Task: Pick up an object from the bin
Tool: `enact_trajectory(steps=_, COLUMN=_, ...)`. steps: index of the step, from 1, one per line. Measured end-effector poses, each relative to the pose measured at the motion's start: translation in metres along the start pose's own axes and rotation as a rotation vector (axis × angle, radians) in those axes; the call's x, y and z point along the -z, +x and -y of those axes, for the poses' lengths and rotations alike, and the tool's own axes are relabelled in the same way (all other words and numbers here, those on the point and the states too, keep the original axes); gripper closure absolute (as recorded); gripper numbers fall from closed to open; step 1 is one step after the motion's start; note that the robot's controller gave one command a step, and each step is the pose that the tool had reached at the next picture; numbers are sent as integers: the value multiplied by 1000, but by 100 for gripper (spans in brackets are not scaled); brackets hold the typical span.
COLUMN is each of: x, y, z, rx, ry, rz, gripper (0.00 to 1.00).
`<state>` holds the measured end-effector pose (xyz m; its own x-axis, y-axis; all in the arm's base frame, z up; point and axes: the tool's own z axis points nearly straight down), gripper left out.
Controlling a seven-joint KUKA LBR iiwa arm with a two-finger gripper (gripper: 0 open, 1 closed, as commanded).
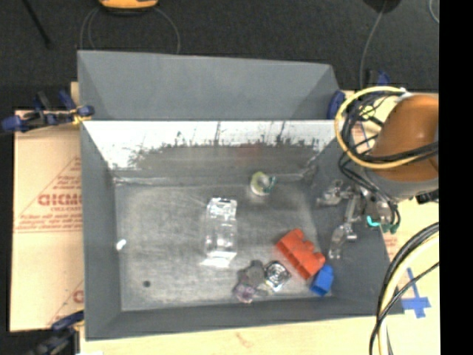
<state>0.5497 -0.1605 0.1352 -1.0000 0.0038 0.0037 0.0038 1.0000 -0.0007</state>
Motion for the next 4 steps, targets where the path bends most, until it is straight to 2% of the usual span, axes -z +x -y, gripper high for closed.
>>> enact_trajectory(steps=1, x=-41, y=27, z=-12, rx=181, ry=7, rz=23, gripper=0)
enact_trajectory(steps=2, x=-60, y=31, z=-60, rx=350, ry=7, rz=25, gripper=0)
enact_trajectory(steps=3, x=-58, y=30, z=-59, rx=353, ry=8, rz=26, gripper=100)
enact_trajectory(steps=4, x=-61, y=35, z=-59, rx=355, ry=4, rz=9, gripper=0)
